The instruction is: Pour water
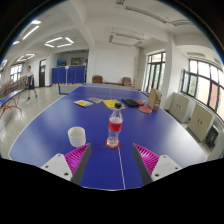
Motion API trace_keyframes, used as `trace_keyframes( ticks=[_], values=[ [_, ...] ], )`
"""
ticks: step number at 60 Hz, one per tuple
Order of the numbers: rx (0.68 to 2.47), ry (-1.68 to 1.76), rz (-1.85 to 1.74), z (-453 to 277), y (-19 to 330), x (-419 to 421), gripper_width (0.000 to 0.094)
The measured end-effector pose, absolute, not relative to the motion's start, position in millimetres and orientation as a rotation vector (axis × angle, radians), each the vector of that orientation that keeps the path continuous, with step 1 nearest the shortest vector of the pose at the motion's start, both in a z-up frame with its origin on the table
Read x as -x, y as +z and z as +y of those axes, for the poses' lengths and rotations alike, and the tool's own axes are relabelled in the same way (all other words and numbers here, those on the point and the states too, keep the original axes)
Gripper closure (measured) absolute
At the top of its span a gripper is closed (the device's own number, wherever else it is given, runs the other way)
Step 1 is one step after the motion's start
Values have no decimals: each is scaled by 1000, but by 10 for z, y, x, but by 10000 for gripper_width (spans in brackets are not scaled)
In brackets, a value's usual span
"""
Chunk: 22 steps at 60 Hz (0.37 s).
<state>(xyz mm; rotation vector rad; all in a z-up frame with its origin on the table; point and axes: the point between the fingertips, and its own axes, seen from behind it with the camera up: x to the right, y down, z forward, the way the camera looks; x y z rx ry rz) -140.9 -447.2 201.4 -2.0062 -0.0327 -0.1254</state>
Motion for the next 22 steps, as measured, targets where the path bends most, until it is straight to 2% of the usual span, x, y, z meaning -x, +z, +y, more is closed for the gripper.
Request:
trace_keyframes(
  ticks=[10,22],
  values=[
    [1997,-147,-17,-4972,2173,1488,82],
    [1978,-183,-16,-5236,2321,1495,83]
  ],
)
